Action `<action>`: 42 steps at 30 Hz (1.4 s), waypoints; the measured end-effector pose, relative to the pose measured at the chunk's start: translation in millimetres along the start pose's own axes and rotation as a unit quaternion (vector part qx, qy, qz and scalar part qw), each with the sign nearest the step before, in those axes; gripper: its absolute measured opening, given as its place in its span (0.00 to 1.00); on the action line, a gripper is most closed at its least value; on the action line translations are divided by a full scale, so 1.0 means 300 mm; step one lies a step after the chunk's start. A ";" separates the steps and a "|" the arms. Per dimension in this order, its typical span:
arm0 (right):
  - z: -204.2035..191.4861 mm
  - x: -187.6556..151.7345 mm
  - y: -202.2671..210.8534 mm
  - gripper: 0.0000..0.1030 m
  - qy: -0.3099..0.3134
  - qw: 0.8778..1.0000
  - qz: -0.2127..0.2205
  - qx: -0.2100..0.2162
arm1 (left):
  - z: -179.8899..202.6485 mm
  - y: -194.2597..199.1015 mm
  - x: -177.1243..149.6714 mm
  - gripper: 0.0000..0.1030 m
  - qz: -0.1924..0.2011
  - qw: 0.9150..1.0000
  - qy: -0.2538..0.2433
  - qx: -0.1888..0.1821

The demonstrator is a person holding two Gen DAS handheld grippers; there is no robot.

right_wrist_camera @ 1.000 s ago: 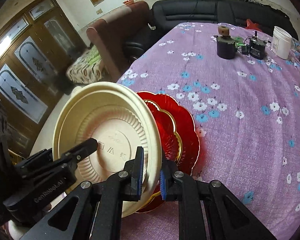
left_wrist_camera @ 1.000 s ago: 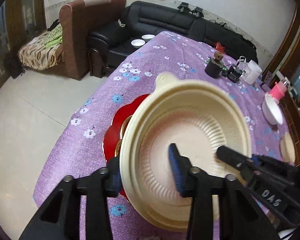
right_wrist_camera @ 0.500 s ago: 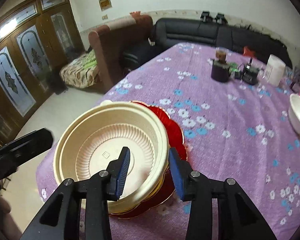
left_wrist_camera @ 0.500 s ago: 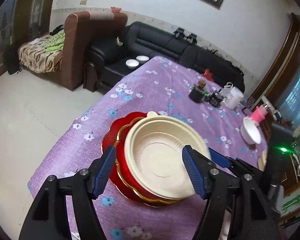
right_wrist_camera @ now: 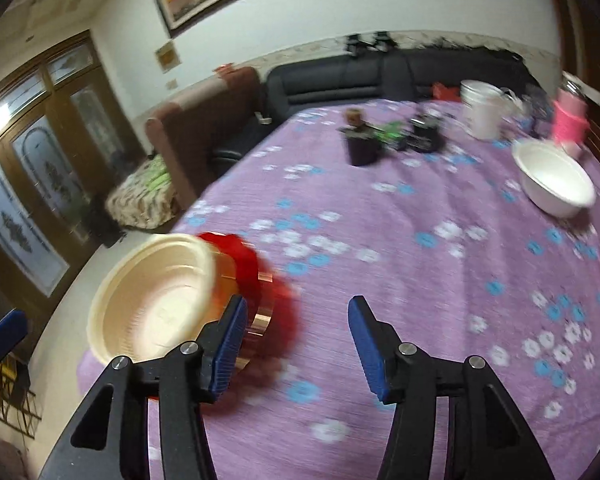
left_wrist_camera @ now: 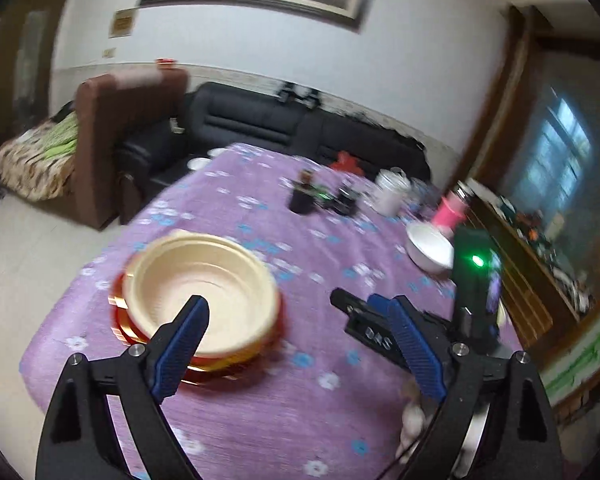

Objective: Organize plates and bowls
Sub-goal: 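Open the right tool and move it to the second cream bowl, then grasp the rim of the second cream bowl with the right tool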

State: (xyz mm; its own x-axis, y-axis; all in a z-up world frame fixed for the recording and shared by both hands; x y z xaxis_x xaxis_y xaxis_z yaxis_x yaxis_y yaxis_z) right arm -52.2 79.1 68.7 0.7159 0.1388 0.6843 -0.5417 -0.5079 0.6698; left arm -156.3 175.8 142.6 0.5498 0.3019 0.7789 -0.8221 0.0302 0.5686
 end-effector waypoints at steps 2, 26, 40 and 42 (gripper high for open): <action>0.090 -0.011 0.005 0.55 -0.019 1.000 -0.006 -0.014 | 0.060 -0.033 -0.027 0.88 -0.015 1.000 -0.015 -0.012; 1.280 -0.146 0.432 0.55 -0.330 0.913 0.083 -0.227 | 0.292 -0.237 -0.210 0.88 -0.129 0.989 -0.057 -0.047; 1.235 -0.136 0.233 0.12 -0.313 0.944 0.086 -0.064 | 0.316 -0.307 -0.221 0.88 -0.157 0.986 -0.053 -0.021; 1.174 -0.127 0.198 0.12 -0.290 0.955 0.068 -0.008 | 0.334 -0.344 -0.228 0.88 -0.169 0.984 -0.049 -0.020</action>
State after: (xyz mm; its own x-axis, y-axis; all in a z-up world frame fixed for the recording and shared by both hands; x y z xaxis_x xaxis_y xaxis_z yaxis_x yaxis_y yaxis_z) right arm 43.5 -255.8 -19.0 0.7597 -0.4230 0.4938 -0.6500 -0.4743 0.5938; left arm -94.2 56.5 57.1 0.8028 0.1748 0.5701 -0.5940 0.1516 0.7900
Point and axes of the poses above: each gripper's, at about its wrist camera, not at the fingertips, and y roughly against the way its jaws point, z to its right, x to its top, the point moved 4 cm from there along -y, roughly the way its jaws point, and after that the axes turned 1 degree about x, right-handed, at the moved point
